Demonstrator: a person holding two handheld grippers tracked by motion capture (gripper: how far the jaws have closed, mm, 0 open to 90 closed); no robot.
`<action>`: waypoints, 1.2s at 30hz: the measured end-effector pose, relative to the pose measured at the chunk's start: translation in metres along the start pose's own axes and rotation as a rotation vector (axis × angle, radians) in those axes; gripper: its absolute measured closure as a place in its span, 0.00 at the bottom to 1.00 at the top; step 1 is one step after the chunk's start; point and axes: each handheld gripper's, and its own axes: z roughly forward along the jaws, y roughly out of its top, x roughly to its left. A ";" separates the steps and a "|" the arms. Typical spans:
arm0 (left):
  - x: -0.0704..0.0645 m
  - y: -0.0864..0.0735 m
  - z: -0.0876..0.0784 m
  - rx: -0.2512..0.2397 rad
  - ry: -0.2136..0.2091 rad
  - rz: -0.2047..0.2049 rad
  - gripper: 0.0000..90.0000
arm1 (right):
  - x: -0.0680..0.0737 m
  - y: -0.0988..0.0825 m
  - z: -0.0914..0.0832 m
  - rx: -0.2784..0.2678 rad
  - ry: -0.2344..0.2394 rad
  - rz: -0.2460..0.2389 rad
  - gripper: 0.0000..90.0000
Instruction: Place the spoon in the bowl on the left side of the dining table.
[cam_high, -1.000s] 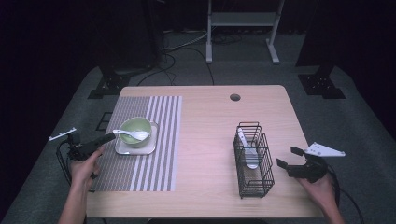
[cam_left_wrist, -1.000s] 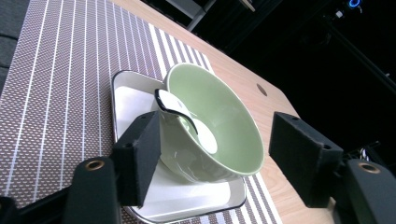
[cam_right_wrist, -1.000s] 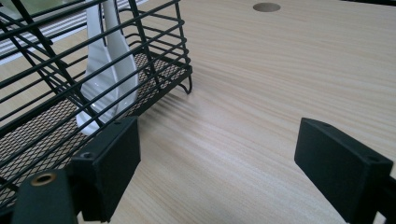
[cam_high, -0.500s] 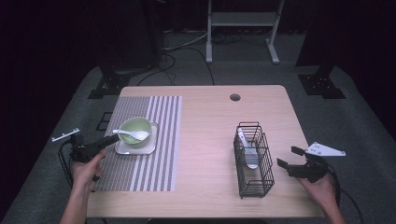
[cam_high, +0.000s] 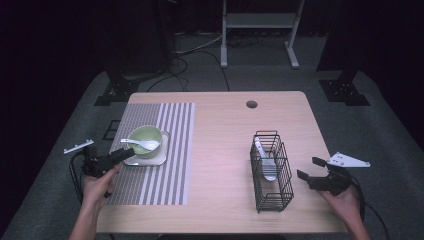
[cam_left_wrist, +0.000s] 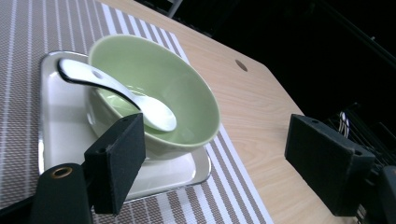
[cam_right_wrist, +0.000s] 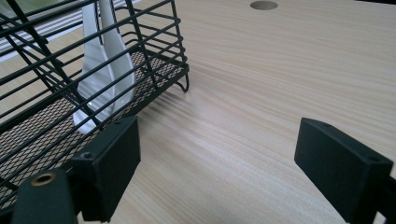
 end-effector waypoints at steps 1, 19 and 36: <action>-0.001 -0.001 0.001 0.007 -0.002 0.007 0.21 | 0.000 0.000 0.000 0.000 0.000 0.000 0.15; -0.021 -0.011 0.018 0.068 -0.037 0.059 0.21 | 0.000 0.000 -0.001 -0.005 -0.002 -0.001 0.15; -0.040 -0.020 0.038 0.120 -0.080 0.092 0.21 | -0.001 0.000 -0.002 -0.006 -0.001 0.002 0.15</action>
